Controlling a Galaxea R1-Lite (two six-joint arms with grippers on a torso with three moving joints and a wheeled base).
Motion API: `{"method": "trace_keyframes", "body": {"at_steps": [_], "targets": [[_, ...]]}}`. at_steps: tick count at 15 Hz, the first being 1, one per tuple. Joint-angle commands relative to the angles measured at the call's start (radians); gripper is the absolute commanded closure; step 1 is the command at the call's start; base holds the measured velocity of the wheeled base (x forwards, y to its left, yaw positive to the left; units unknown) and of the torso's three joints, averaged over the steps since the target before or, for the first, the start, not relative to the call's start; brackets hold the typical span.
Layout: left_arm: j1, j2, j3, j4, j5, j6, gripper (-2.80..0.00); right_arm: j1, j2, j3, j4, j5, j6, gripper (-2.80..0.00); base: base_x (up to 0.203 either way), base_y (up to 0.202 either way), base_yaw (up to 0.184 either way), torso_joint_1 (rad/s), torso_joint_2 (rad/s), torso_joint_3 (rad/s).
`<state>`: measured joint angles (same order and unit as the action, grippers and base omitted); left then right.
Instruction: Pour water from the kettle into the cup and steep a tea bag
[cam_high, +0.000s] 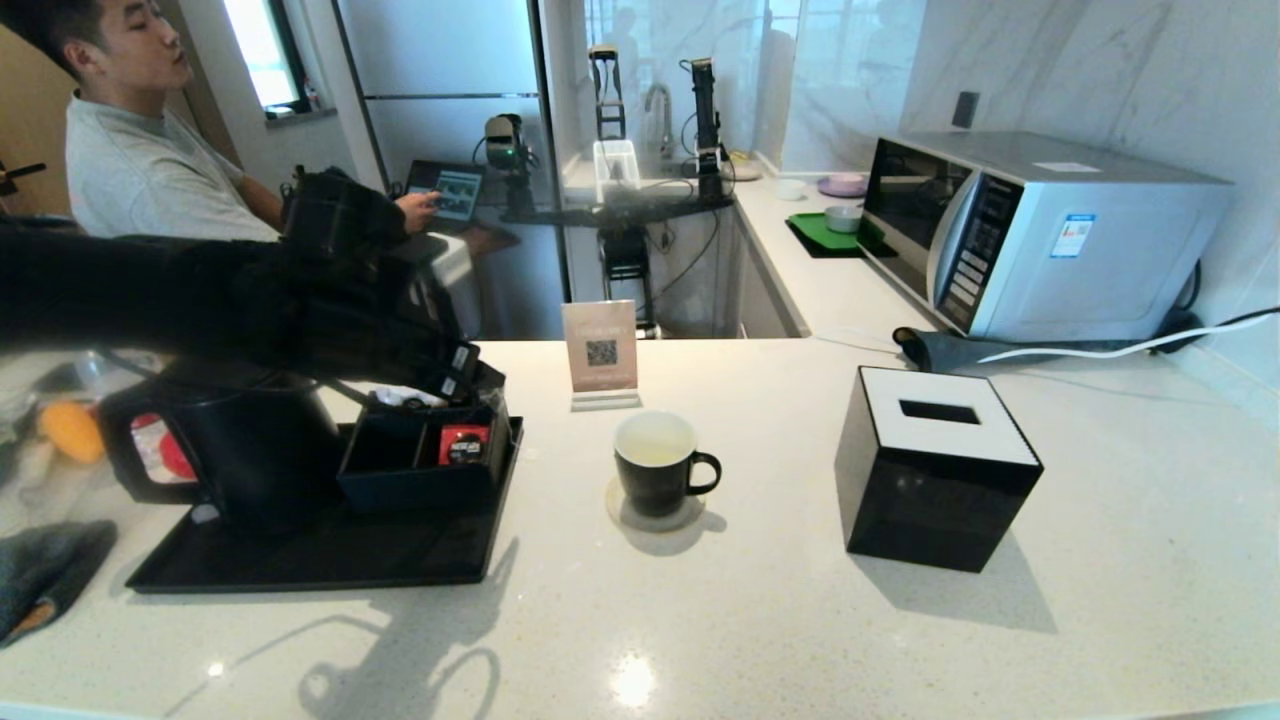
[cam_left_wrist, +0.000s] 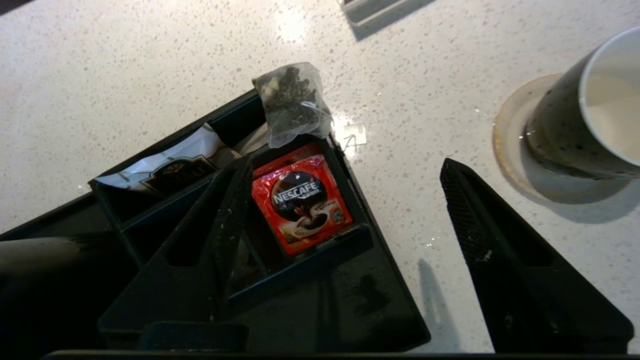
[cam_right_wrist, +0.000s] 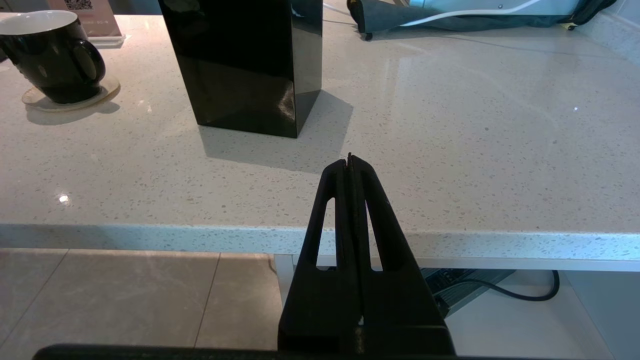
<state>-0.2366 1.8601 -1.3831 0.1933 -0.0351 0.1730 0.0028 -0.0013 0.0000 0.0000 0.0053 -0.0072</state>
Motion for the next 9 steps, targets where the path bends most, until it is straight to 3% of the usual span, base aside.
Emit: {"method": "trace_keyframes", "body": {"at_steps": [1, 9], "targets": [[-0.001, 0.077, -0.036, 0.002, 0.008, 0.002, -2.80, 0.000, 0.001, 0.000, 0.000, 0.001, 0.000, 0.00, 0.000, 0.000, 0.000, 0.000, 0.00, 0.000], [-0.005, 0.270, -0.222, -0.001, 0.113, 0.096, -2.80, 0.000, 0.001, 0.000, 0.000, 0.001, 0.000, 0.00, 0.000, 0.000, 0.000, 0.000, 0.00, 0.000]]}}
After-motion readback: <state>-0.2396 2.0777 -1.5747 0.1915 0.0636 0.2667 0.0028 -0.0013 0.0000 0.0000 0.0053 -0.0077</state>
